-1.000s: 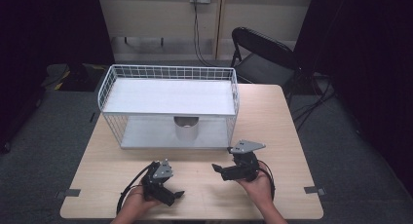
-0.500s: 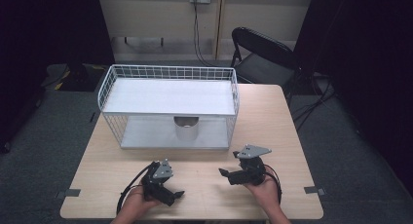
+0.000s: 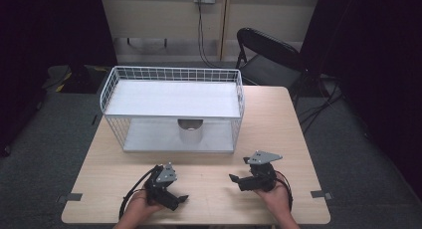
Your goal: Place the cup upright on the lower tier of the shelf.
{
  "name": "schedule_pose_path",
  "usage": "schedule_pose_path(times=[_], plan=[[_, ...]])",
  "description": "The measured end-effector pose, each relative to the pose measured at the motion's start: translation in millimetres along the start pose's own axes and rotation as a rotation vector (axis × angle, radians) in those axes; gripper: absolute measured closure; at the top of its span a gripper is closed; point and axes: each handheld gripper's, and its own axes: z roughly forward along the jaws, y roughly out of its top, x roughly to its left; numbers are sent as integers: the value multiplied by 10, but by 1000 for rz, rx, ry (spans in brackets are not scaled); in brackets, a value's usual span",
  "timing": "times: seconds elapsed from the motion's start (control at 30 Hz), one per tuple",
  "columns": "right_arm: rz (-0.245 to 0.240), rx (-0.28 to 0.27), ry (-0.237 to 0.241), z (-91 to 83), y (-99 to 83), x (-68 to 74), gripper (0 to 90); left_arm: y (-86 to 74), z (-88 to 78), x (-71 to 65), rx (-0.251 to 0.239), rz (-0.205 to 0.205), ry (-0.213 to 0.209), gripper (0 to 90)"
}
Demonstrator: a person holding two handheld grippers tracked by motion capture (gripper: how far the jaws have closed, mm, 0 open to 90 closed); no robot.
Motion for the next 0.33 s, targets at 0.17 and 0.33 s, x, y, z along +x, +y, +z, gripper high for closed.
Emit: schedule_pose_path(times=[0.17,0.33], plan=[[4,10,-6,6,-68,-31,154,0,0,0,0,-1,0,0],[-6,22,-9,37,-80,-16,150,0,0,0,1,0,0,0]])
